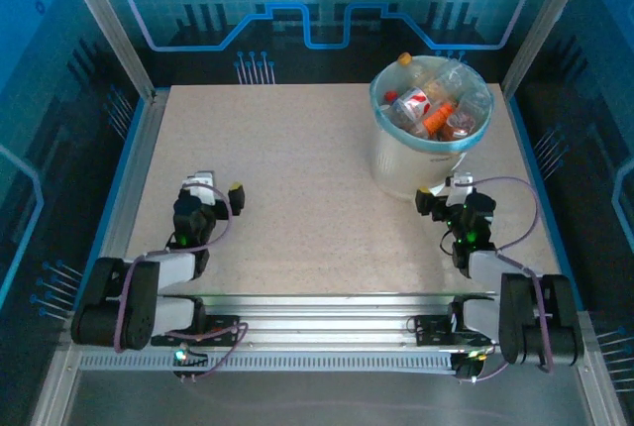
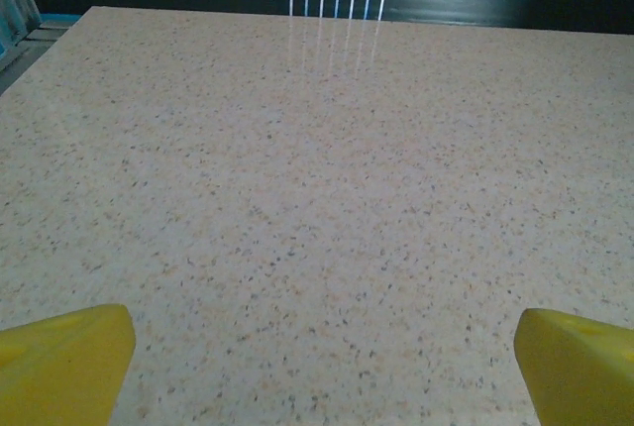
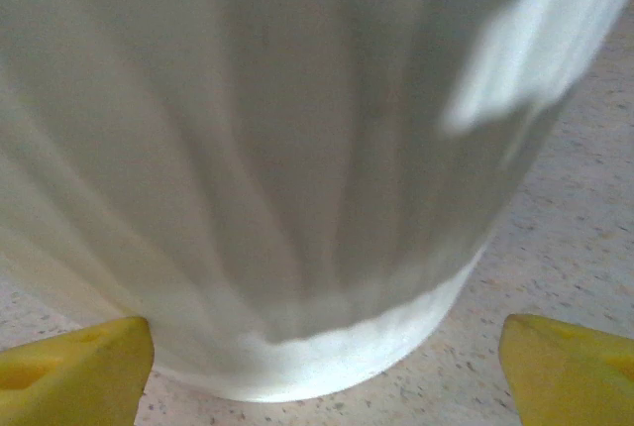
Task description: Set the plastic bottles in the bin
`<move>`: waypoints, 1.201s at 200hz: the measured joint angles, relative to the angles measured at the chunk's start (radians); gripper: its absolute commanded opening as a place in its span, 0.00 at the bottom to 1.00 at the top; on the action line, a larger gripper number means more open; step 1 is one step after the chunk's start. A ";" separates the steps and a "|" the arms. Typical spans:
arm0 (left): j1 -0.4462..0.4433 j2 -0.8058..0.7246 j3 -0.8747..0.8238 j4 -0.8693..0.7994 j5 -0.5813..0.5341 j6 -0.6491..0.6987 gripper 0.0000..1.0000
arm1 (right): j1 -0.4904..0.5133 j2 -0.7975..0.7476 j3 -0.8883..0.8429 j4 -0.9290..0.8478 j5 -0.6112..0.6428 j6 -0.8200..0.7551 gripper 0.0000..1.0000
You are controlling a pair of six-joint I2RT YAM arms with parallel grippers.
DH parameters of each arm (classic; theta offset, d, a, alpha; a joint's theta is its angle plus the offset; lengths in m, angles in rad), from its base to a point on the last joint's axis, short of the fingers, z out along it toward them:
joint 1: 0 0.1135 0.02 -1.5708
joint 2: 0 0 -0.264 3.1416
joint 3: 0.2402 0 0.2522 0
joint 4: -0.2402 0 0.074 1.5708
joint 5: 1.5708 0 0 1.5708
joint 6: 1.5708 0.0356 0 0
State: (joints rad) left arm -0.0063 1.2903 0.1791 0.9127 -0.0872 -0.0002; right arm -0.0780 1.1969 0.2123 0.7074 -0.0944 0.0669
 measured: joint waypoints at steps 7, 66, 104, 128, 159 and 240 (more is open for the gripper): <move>0.009 0.022 0.008 0.016 0.014 0.000 0.99 | -0.008 0.020 0.010 0.004 -0.021 0.000 0.92; 0.030 0.272 0.033 0.233 0.089 0.000 0.99 | -0.048 0.208 0.075 0.130 -0.174 0.019 0.95; 0.030 0.285 0.071 0.206 0.074 -0.003 0.99 | -0.029 0.229 0.071 0.174 -0.173 0.002 0.98; 0.030 0.285 0.145 0.133 0.046 -0.019 0.99 | 0.023 0.278 0.061 0.242 -0.131 -0.016 1.00; 0.030 0.278 0.165 0.093 0.030 -0.026 0.99 | 0.080 0.279 0.096 0.189 0.014 -0.007 1.00; 0.030 0.278 0.177 0.032 0.052 -0.023 0.99 | 0.163 0.297 0.170 0.103 0.279 -0.019 1.00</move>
State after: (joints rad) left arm 0.0235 1.5688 0.3561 0.9447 -0.0353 -0.0231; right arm 0.0845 1.4937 0.3820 0.8108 0.1844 0.0483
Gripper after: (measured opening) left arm 0.989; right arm 0.998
